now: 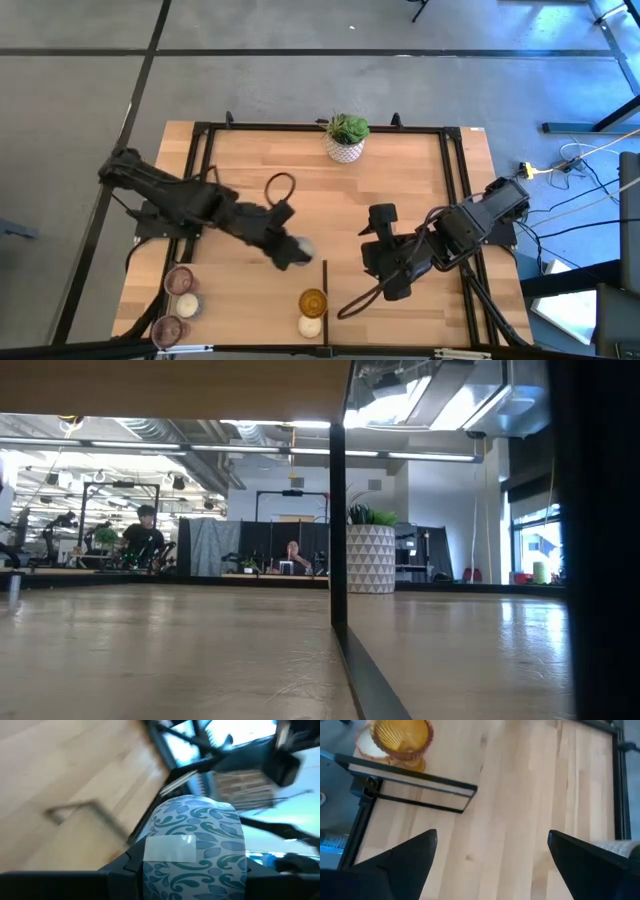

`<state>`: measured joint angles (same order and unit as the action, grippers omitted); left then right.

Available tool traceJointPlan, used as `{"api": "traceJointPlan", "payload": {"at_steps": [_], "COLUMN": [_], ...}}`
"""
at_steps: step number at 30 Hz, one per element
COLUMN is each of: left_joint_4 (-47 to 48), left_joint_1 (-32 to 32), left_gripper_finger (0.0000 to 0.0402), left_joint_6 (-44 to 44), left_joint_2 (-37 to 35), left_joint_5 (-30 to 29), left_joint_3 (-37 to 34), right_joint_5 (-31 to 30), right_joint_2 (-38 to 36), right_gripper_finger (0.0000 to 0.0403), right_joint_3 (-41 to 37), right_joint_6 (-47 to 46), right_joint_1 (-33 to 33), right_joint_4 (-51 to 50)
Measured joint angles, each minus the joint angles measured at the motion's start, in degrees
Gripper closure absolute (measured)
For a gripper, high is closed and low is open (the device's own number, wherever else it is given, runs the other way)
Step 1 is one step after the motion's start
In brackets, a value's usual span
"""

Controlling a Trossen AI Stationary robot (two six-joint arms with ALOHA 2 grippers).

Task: Pick & Place candle stick holders
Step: Put the blue scented candle on the shelf

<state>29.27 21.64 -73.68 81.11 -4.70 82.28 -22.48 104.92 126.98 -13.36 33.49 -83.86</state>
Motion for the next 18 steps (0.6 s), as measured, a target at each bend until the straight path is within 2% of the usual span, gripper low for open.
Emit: {"api": "traceJointPlan", "payload": {"at_steps": [3,9,12,18], "left_joint_4": [6.59,6.6,-0.3,-25.6], "left_joint_1": [3.78,12.18,15.52,17.96], "left_gripper_finger": [0.0268,0.0268,0.0268,0.0265], "left_joint_6": [-3.59,-14.8,-20.09,-24.78], "left_joint_2": [-2.73,-5.59,-5.74,-5.81], "left_joint_5": [-4.7,-10.09,-11.52,-16.91], "left_joint_3": [-0.47,-7.52,-14.0,-27.12], "right_joint_5": [0.0,0.02,-0.04,-1.33], "right_joint_2": [0.0,0.0,0.0,-0.01], "right_gripper_finger": [0.0019,0.0018,0.0018,0.0018], "right_joint_3": [0.0,0.0,0.0,0.0], "right_joint_6": [-2.14,-5.17,-5.34,-5.36], "right_joint_1": [0.15,0.38,0.36,0.36], "right_joint_4": [-1.62,-3.4,-3.22,-3.14]}}
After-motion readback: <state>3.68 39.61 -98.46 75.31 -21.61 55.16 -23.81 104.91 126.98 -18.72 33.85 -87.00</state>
